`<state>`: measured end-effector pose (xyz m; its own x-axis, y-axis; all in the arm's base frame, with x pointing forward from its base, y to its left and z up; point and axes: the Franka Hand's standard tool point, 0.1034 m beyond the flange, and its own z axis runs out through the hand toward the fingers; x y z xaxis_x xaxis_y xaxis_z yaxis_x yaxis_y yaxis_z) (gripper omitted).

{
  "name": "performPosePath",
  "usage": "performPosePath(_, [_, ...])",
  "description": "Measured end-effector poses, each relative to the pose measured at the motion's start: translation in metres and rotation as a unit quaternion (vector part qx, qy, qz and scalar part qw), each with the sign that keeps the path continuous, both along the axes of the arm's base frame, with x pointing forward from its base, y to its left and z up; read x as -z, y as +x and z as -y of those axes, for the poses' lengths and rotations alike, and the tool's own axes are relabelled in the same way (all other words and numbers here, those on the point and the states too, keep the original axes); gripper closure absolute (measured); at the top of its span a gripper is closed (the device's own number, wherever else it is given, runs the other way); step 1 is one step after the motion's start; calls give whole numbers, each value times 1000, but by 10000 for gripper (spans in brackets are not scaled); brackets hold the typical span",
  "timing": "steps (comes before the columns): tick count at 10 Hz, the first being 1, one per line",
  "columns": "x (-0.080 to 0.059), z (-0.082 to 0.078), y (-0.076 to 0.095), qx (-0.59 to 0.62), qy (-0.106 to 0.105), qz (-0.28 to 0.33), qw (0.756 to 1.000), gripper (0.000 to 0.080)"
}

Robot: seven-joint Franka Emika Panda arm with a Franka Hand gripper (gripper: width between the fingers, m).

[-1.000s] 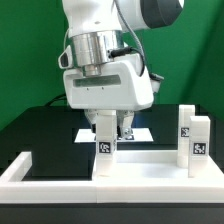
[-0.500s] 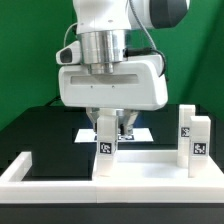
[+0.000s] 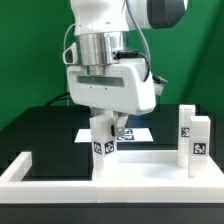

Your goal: Assemble desk

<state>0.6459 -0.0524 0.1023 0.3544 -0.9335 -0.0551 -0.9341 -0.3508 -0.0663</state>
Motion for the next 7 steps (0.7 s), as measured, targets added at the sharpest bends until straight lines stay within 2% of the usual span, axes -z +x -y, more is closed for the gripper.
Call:
performPosePath(1, [0, -5, 4, 113, 13, -10, 993, 505])
performPosePath(3, [2, -12, 8, 268, 38, -9, 963, 505])
performPosePath(5, [2, -11, 9, 312, 41, -10, 949, 505])
performPosePath(6, [2, -11, 9, 306, 41, -10, 951, 505])
performPosePath(7, [2, -11, 9, 275, 39, -7, 961, 432])
